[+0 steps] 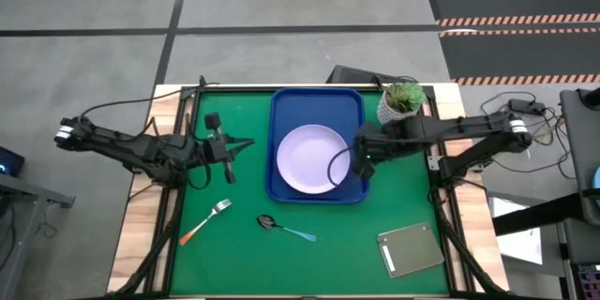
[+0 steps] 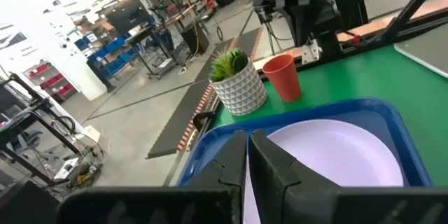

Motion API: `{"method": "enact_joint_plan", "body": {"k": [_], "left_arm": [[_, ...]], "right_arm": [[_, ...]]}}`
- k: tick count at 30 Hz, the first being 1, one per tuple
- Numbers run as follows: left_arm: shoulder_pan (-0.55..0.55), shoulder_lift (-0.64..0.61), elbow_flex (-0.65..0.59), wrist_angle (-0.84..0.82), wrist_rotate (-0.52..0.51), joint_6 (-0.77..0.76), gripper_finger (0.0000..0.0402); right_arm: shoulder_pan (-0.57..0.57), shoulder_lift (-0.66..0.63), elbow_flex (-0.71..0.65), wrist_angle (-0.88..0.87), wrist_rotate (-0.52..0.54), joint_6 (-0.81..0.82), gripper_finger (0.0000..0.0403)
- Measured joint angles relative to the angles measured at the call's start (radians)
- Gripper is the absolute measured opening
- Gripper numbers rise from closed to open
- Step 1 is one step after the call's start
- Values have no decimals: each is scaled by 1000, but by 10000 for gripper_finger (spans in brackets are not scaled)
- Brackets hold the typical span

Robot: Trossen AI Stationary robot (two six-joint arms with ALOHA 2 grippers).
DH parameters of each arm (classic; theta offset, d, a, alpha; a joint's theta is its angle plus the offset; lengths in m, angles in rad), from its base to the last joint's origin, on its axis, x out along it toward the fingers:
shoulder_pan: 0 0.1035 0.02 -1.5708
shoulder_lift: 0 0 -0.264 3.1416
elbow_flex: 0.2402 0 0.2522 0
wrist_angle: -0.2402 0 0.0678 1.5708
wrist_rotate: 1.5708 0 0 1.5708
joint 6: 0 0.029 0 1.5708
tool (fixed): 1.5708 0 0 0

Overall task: Pick and place plate/cup/fork/spoon on tray
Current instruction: Put the orange cup on the blue tray to the top right of the white plate

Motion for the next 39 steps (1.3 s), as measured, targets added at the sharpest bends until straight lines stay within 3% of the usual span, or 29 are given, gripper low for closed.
{"method": "enact_joint_plan", "body": {"k": [6,22,28,34,39], "left_arm": [[0,24,0,-1,0,3,0],[2,17,0,3,-8,79,0],[3,17,1,3,-13,97,0],[3,17,1,3,-13,107,0],[3,18,1,3,-14,107,0]], "right_arm": [[-109,32,42,-156,-71,12,9],[-427,-30,-192,-50,-116,-167,14],[-488,-30,-245,-51,-138,-174,72],[-498,-30,-304,-39,-139,-169,147],[-498,-30,-315,-35,-138,-168,185]]}}
